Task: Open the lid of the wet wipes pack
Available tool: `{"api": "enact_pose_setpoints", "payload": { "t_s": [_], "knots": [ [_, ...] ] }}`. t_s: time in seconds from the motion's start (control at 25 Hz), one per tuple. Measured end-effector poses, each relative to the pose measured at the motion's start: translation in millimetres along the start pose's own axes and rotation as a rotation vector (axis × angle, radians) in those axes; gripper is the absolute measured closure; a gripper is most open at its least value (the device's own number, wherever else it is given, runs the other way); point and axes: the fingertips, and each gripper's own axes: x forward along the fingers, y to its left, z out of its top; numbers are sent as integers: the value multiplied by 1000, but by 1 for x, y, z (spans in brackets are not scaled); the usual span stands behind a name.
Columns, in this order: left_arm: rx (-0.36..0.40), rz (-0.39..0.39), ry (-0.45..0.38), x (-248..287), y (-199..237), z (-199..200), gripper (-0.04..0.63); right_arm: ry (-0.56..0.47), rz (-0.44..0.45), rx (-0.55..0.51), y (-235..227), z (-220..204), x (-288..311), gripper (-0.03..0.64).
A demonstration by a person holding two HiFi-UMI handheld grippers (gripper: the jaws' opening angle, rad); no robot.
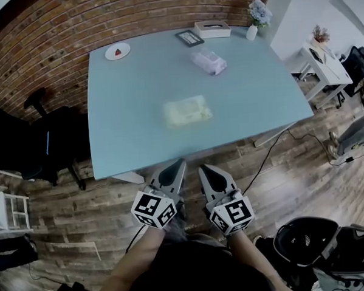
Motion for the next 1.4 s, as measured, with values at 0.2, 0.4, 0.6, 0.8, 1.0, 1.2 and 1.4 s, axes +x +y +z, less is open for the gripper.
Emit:
{"api": "enact_pose_setpoints", "payload": {
  "t_s": [0.2, 0.4, 0.6, 0.8, 1.0, 1.2, 1.4],
  "knots": [
    [-6, -19, 36, 29, 24, 3, 583, 16, 0, 1, -18, 6, 35, 597],
    [-23, -38, 64, 58, 43, 1, 583, 41, -16, -5, -38, 4, 59, 597],
    [-36, -57, 80, 77, 54, -1, 583, 64, -31, 2, -52, 0, 75, 597],
    [-45, -52, 87, 87, 70, -1, 583, 90, -31, -14, -61, -6, 94, 597],
    [-53, -41, 92, 92, 78, -5, 583, 105, -23, -41, -66, -10, 102, 597],
    [-61, -21, 90, 94, 83, -6, 583, 120, -8, -74, -74, -11, 106, 597],
    [-74, 11, 85, 97, 90, -9, 583, 161, 31, -154, -82, -15, 114, 597]
  ]
}}
